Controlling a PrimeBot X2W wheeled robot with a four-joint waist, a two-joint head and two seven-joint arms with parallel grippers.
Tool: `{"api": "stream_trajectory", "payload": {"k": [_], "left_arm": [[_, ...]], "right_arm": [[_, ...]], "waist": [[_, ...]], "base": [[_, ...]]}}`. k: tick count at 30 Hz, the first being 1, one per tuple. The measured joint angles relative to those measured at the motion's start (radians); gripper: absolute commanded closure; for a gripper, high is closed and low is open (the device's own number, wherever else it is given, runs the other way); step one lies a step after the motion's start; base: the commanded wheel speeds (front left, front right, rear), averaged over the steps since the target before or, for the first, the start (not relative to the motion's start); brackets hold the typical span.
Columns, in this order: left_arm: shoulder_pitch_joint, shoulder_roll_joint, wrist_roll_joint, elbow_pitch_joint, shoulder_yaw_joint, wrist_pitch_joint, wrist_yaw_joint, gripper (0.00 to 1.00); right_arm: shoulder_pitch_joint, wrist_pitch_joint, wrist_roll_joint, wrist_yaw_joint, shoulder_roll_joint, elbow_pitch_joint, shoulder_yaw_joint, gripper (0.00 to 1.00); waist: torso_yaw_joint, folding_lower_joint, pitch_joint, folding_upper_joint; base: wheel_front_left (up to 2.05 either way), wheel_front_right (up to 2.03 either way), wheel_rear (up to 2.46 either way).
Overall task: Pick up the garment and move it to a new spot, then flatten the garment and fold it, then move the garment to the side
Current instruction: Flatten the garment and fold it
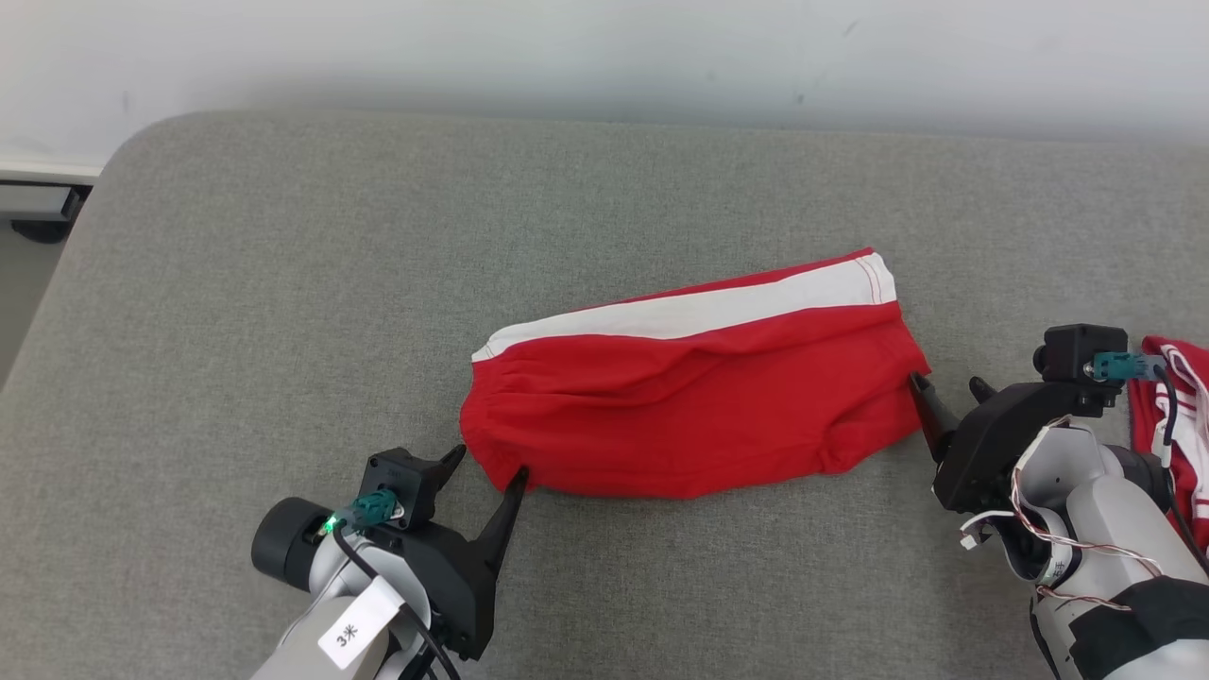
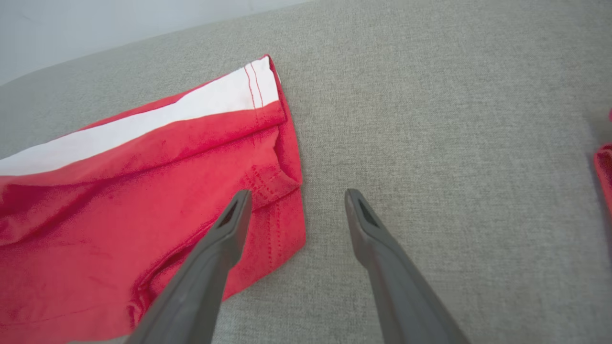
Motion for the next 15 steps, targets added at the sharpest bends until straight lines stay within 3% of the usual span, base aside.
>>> {"api": "stream_trajectory", "payload": {"k": [11,12,13,14,15], "left_arm": [[-0.040,-0.009,0.000,0.011,-0.011,0.000,-0.022,0.00],[-0.040,-0.009,0.000,0.014,-0.012,0.000,-0.030,0.00],[-0.040,-0.009,0.000,0.016,-0.014,0.000,-0.030,0.00],[-0.040,-0.009,0.000,0.019,-0.015,0.000,-0.033,0.00],[-0.040,-0.009,0.000,0.020,-0.018,0.000,-0.040,0.15]], "right_arm": [[-0.041,0.031,0.000,-0.012,0.007,0.063,0.008,0.00],[-0.044,0.036,0.000,-0.012,0.007,0.066,0.009,0.16],[-0.046,0.039,0.000,-0.012,0.007,0.069,0.010,0.16],[-0.046,0.043,0.000,-0.012,0.007,0.073,0.011,0.39],[-0.046,0.045,0.000,-0.012,0.007,0.077,0.012,0.52]], "waist": [[0.018,0.0001,0.038,0.0000],[0.019,0.0000,0.039,0.0000],[0.019,0.0000,0.040,0.0000],[0.020,0.0000,0.041,0.0000],[0.020,0.0000,0.042,0.0001]], "base": [[0.00,0.00,0.00],[0.00,0.00,0.00],[0.00,0.00,0.00],[0.00,0.00,0.00],[0.00,0.00,0.00]]}}
